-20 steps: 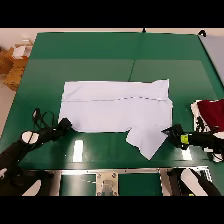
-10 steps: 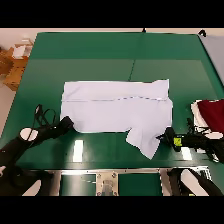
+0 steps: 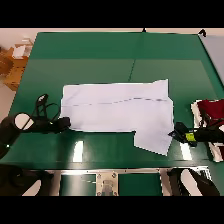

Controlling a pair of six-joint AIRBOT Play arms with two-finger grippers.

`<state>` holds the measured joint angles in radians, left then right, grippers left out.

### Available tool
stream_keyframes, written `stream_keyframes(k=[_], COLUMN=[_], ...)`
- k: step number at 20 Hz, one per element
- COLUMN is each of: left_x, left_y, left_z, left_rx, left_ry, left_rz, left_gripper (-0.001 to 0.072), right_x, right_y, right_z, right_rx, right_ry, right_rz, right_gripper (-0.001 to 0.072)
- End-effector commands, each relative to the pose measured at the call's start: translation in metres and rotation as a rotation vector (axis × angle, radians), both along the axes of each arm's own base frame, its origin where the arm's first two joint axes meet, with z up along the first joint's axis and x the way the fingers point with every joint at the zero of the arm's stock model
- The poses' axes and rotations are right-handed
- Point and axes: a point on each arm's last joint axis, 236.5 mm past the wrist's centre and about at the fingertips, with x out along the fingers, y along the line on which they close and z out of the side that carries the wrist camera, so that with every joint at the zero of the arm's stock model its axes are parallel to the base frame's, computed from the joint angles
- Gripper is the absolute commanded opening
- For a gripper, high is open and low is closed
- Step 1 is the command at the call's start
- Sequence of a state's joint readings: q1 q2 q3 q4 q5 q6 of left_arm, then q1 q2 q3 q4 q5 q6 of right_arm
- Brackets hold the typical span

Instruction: Fold the shirts.

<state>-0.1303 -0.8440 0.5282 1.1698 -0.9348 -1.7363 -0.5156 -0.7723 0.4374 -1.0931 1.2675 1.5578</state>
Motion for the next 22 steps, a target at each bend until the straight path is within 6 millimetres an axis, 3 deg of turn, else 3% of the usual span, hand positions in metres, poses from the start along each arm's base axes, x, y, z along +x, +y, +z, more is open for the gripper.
stream_keyframes(k=[1, 5, 7, 9, 13, 18, 19, 20, 21, 22], left_x=[0.002, 0.049, 0.075, 0.102, 0.168, 0.232, 0.240, 0.250, 0.262, 0.273], left_y=[0.015, 0.012, 0.008, 0.004, -0.003, -0.020, -0.020, -0.020, -0.014, -0.005], left_z=[0.010, 0.050, 0.064, 0.066, 0.053, 0.013, 0.006, 0.006, 0.015, 0.030], left_rx=[0.088, 0.093, 0.093, 0.102, 0.103, 0.064, 0.067, 0.070, 0.070, 0.066], left_ry=[-0.006, -0.180, -0.225, -0.232, -0.241, -0.251, -0.250, -0.269, -0.301, -0.331], left_rz=[-0.049, -0.057, -0.071, -0.097, -0.090, -0.100, -0.095, -0.086, -0.048, -0.015], left_gripper=[0.0027, 0.0027, 0.0028, 0.0028, 0.0028, 0.0030, 0.0145, 0.0587, 0.0705, 0.0704], right_x=[0.015, 0.084, 0.113, 0.146, 0.221, 0.288, 0.296, 0.302, 0.308, 0.313], right_y=[-0.013, -0.007, -0.006, -0.001, 0.001, 0.001, -0.001, -0.003, -0.009, -0.017], right_z=[0.021, 0.084, 0.096, 0.099, 0.086, 0.030, 0.019, 0.012, 0.011, 0.017], right_rx=[-0.058, 0.004, 0.001, -0.007, -0.021, 0.028, 0.037, 0.040, 0.038, 0.030], right_ry=[-0.061, -0.320, -0.358, -0.379, -0.402, -0.347, -0.333, -0.324, -0.328, -0.344], right_rz=[-0.014, 0.001, 0.025, 0.063, 0.088, 0.062, 0.058, 0.055, 0.049, 0.048], right_gripper=[0.0013, 0.0013, 0.0013, 0.0013, 0.0014, 0.0014, 0.0015, 0.0074, 0.0196, 0.0309])
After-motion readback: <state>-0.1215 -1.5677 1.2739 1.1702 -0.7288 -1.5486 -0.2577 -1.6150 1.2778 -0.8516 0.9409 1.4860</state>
